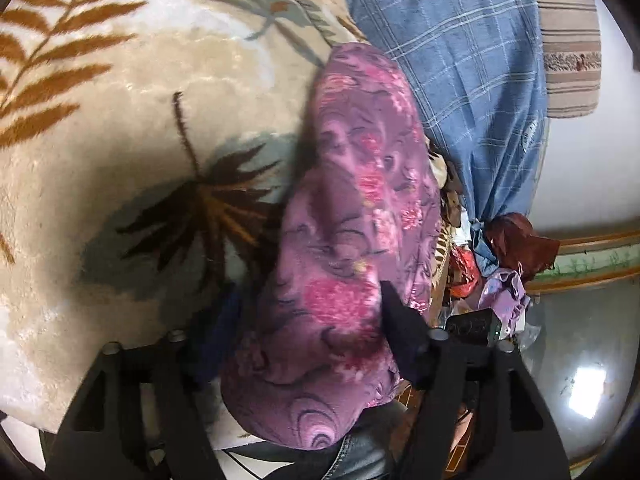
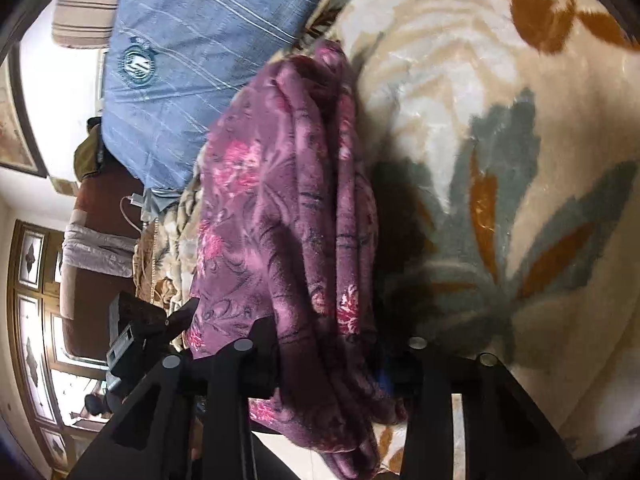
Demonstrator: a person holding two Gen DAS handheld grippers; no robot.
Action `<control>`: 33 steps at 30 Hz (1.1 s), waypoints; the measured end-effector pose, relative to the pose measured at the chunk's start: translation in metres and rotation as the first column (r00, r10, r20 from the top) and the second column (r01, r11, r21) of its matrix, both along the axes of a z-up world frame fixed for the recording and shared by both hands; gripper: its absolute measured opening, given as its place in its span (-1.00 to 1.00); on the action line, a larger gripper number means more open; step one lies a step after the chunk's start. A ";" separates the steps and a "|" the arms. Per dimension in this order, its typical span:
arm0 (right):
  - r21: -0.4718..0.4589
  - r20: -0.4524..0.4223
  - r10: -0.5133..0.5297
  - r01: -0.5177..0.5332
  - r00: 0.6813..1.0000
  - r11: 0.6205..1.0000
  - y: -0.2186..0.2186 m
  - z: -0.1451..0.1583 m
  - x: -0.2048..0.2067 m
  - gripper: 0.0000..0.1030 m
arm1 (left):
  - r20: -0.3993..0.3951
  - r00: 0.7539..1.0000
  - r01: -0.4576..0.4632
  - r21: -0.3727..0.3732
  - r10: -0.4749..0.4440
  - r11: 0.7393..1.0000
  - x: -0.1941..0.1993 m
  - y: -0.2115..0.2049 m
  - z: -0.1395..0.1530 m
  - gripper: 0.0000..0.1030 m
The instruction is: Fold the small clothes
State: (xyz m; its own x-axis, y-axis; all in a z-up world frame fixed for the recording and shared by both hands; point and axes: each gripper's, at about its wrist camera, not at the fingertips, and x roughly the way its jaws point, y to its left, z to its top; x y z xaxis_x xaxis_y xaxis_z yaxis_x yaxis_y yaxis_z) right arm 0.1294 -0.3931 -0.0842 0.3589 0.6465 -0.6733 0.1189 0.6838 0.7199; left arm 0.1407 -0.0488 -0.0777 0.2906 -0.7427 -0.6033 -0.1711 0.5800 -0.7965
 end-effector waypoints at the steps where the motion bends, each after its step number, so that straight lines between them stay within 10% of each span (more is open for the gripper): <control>1: 0.007 -0.011 0.000 0.000 1.000 1.000 0.000 -0.002 0.001 -0.04 | -0.006 1.000 -0.006 -0.008 0.006 1.000 -0.001 0.000 -0.001 0.38; 7: 0.020 -0.022 0.007 -0.007 1.000 1.000 0.003 -0.005 -0.006 0.01 | -0.030 1.000 0.007 -0.056 -0.008 0.998 -0.003 -0.006 -0.007 0.45; 11: -0.022 -0.023 0.022 -0.022 0.999 1.000 0.008 -0.004 -0.006 -0.30 | -0.005 0.999 0.035 -0.035 -0.035 0.999 -0.004 -0.011 0.007 -0.04; 17: 0.029 0.054 0.029 -0.031 0.998 0.999 0.012 0.014 -0.029 -0.49 | 0.016 0.997 0.080 -0.050 -0.079 0.996 -0.019 0.003 0.025 -0.11; 23: -0.028 -0.044 0.043 -0.044 0.998 0.999 0.021 -0.008 -0.028 -0.19 | 0.005 0.997 0.073 -0.006 -0.073 0.997 -0.024 0.010 0.006 0.17; 33: -0.217 0.121 0.039 -0.012 0.992 0.976 0.019 0.074 -0.001 0.40 | 0.236 0.968 0.051 0.155 -0.087 0.987 0.006 0.027 0.083 0.47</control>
